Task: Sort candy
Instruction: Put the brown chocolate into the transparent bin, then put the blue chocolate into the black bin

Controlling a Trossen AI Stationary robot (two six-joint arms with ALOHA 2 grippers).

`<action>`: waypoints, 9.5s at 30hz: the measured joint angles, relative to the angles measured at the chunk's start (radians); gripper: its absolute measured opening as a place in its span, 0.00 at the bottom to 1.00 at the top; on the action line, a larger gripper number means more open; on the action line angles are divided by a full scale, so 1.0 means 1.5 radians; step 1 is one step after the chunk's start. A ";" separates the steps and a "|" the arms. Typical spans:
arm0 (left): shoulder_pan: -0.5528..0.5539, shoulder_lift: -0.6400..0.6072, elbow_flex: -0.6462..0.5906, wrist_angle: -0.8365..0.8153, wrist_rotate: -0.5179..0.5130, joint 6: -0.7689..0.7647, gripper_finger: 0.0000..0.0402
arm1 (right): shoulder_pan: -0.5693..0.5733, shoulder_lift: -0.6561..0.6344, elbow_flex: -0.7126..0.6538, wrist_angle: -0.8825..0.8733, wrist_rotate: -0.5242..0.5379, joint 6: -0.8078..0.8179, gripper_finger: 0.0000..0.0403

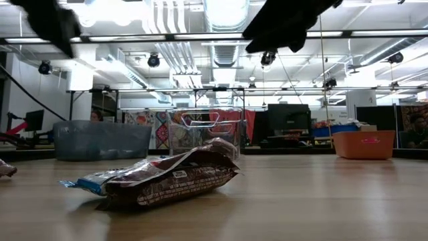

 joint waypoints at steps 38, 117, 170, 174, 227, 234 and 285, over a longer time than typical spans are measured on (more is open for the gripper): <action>-0.066 0.278 -0.039 -0.080 0.165 -0.225 0.44 | 0.056 -0.029 0.000 -0.046 -0.088 0.030 0.53; 0.623 0.300 0.140 0.397 0.126 0.489 0.17 | 0.129 -0.062 0.000 -0.331 -0.158 0.321 0.53; 0.078 0.214 0.124 0.158 0.072 0.205 0.33 | 0.129 -0.062 0.000 -0.465 -0.239 0.481 0.53; 0.051 0.233 0.124 0.159 0.056 0.119 0.33 | 0.129 -0.062 0.000 -0.465 -0.239 0.481 0.53; 0.019 0.527 0.232 0.217 0.075 -0.062 0.28 | 0.133 -0.061 0.000 -0.465 -0.239 0.435 0.53; 0.019 0.526 0.233 0.221 0.073 -0.047 0.08 | 0.133 -0.061 0.000 -0.464 -0.232 0.434 0.53; 0.707 0.022 -0.105 0.090 0.016 0.536 0.00 | 0.133 -0.061 0.000 -0.457 -0.043 0.401 0.53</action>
